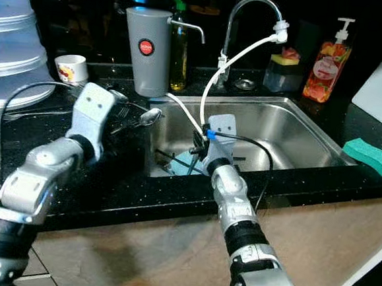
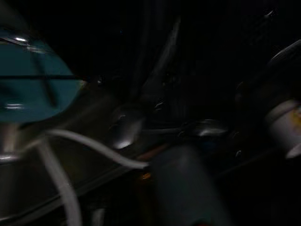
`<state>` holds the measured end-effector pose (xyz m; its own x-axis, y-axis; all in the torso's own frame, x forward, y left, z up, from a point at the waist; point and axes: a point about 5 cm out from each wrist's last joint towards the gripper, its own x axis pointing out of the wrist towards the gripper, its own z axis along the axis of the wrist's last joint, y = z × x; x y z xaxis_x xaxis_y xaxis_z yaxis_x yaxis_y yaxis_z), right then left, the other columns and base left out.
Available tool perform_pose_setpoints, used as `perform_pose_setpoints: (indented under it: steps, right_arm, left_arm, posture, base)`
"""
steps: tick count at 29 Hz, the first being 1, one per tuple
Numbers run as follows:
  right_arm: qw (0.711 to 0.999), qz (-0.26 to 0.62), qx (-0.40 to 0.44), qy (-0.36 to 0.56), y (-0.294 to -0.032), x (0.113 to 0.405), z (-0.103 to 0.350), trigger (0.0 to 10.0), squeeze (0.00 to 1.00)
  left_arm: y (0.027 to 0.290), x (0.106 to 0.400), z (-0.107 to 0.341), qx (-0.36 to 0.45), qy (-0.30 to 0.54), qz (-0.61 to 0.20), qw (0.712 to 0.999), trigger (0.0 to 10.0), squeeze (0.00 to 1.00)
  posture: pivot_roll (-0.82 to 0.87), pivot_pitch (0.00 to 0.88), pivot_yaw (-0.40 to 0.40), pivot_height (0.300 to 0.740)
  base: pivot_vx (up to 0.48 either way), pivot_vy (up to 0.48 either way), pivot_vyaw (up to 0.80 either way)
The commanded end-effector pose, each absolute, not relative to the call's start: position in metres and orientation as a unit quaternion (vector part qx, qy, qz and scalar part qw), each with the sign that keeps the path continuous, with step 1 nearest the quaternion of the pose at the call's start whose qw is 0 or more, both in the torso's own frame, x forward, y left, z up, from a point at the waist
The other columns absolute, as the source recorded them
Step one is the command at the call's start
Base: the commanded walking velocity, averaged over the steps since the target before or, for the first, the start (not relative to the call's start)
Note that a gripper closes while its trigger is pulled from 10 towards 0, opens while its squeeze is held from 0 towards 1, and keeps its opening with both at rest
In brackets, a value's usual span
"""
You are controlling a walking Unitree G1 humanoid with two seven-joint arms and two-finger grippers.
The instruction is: Kitchen organization
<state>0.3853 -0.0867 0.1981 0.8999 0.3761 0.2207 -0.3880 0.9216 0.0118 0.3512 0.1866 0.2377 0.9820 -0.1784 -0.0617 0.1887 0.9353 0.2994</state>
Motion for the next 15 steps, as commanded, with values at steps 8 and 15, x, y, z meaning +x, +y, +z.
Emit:
perform_pose_setpoints:
  steps: [8, 15]
  right_arm:
    - [0.944, 0.314, -0.034, -0.090, -0.052, 0.368, 0.207, 10.0, 0.00]
    - [0.939, 0.332, -0.026, -0.082, -0.041, 0.358, 0.208, 10.0, 0.00]
  left_arm:
    - [0.236, 0.368, 0.218, 0.101, 0.133, 0.011, 0.986, 10.0, 1.00]
    - [0.235, 0.377, 0.206, 0.105, 0.149, -0.004, 0.983, 10.0, 1.00]
  posture:
    - [0.02, 0.006, -0.011, 0.740]
    - [0.02, 0.006, -0.013, 0.740]
  base:
    - [0.000, 0.000, 0.00]
    - [0.000, 0.000, 0.00]
